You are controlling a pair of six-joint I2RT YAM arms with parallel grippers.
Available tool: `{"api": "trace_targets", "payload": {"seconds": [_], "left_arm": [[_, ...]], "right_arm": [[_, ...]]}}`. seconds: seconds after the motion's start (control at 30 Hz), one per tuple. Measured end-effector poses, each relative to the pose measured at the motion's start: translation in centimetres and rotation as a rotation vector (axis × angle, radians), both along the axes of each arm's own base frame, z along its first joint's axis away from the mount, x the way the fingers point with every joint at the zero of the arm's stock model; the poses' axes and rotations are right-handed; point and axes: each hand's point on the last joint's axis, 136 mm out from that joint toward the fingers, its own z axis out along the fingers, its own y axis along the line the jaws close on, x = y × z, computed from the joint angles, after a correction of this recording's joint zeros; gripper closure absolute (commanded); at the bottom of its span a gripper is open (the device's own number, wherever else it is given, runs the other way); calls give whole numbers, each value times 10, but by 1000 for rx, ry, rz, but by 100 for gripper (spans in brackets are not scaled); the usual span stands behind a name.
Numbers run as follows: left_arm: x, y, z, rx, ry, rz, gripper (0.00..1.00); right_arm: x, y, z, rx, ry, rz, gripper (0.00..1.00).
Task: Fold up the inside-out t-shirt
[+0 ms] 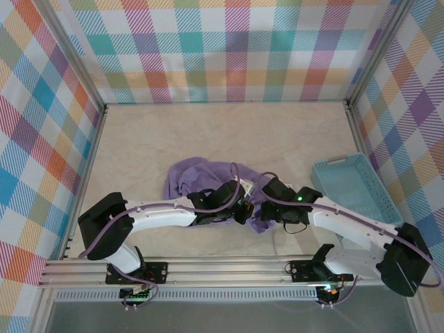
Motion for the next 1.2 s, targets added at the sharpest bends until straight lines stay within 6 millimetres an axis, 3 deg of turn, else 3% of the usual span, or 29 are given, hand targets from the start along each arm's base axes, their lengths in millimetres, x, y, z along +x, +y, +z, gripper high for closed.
{"api": "trace_targets", "payload": {"seconds": [0.3,0.6,0.9,1.1,1.2], "left_arm": [[-3,-2,1,-8,10,6,100],[6,3,1,9,-23,60,100],[15,9,0,34,-58,105,100],[10,0,-4,43,-41,65,99],[8,-5,-10,61,-30,50,98]], "right_arm": [[15,17,-24,16,10,-50,28],[6,-4,-40,-78,33,-119,43],[-3,-30,-21,-96,-24,-178,58],[-1,-25,-12,-58,-52,-132,80],[2,-10,-2,27,-81,-83,89]]}}
